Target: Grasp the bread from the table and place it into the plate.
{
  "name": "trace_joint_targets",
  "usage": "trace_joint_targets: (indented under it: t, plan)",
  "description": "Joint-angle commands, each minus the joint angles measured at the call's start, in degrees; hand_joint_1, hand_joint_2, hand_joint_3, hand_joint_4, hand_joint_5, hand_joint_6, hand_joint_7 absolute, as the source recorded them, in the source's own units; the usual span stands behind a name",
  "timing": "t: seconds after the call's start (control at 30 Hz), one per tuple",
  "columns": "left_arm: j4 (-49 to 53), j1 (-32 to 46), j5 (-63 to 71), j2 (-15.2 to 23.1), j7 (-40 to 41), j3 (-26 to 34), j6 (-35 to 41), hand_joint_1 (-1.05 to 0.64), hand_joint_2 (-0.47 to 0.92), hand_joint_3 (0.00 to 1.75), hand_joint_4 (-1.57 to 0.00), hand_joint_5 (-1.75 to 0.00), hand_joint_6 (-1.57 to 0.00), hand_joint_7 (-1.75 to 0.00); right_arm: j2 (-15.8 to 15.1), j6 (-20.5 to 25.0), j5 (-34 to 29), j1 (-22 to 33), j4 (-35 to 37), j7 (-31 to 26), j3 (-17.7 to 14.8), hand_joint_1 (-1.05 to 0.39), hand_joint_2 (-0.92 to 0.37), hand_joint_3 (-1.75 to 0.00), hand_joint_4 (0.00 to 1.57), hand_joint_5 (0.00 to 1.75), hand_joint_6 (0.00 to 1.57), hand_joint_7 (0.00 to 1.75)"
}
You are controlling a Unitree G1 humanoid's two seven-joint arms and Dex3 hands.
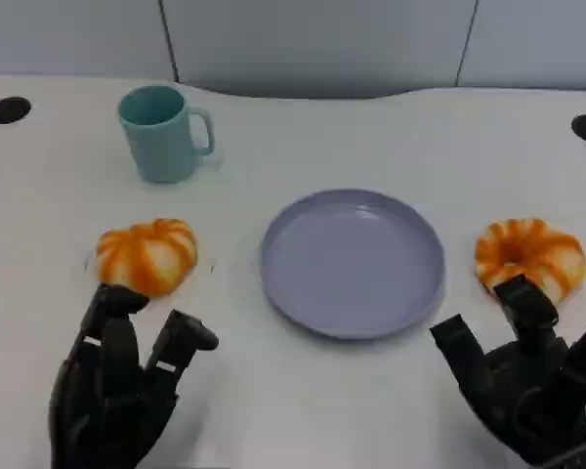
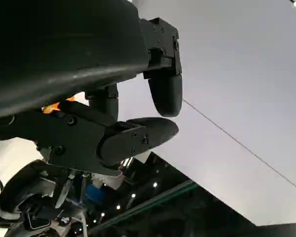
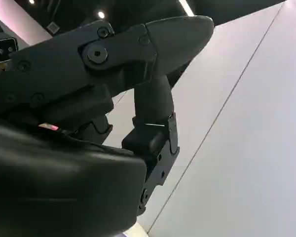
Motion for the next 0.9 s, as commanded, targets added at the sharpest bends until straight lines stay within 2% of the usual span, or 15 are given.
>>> trace_joint_targets:
  t: [0.03, 0.53, 0.57, 0.6, 0.67, 0.9]
  plan:
    - [-0.78, -0.23, 0.28, -0.05, -0.18, 0.90, 0.63, -0.58, 0.92, 0.62, -0.27, -1.75, -0.03, -1.75, -0.47, -0.48, 0.10, -0.14, -0.13, -0.07, -0.41, -0.60, -0.92, -0.11, 0.93, 1.75, 0.71, 1.75]
    - [-0.78, -0.63, 1.08, -0.55, -0.25, 1.63, 1.35, -0.58, 0.92, 0.62, -0.28, -1.75, -0.02, -1.75, -0.50, -0.69, 0.33, -0.05, -0.31, 0.12, -0.48, -0.61, -0.92, -0.11, 0.93, 1.75, 0.71, 1.75]
    - [-0.76, -0.44, 9.23, -0.97, 2.58, 1.17, -7.55, -0.58, 0.92, 0.62, -0.28, -1.75, -0.02, -1.75, -0.43, -0.95, 0.11, 0.27, -0.65, 0.23, -0.32, -0.61, -0.92, -0.11, 0.93, 1.75, 0.71, 1.75]
    - [-0.66, -0.32, 15.49, -1.34, 4.73, 0.84, -14.39, -0.50, 0.92, 0.56, -0.13, -1.75, -0.06, -1.63, -0.38, -1.14, -0.05, 0.52, -0.90, 0.31, -0.20, -0.61, -0.92, -0.13, 0.93, 1.75, 0.70, 1.75]
    - [-0.13, -0.30, 22.41, -1.93, 7.19, 0.45, -22.22, -0.46, 0.92, 0.52, -0.05, -1.75, -0.09, -1.55, -0.33, -1.34, -0.21, 0.77, -1.16, 0.38, -0.07, -0.62, -0.92, -0.15, 0.92, 1.75, 0.70, 1.75]
    - [1.83, -0.59, 23.83, -1.87, 8.77, -0.68, -26.27, -0.44, 0.92, 0.51, -0.02, -1.75, -0.11, -1.51, -0.34, -1.39, -0.17, 0.82, -1.23, 0.33, 0.00, -0.62, -0.92, -0.15, 0.92, 1.75, 0.70, 1.75]
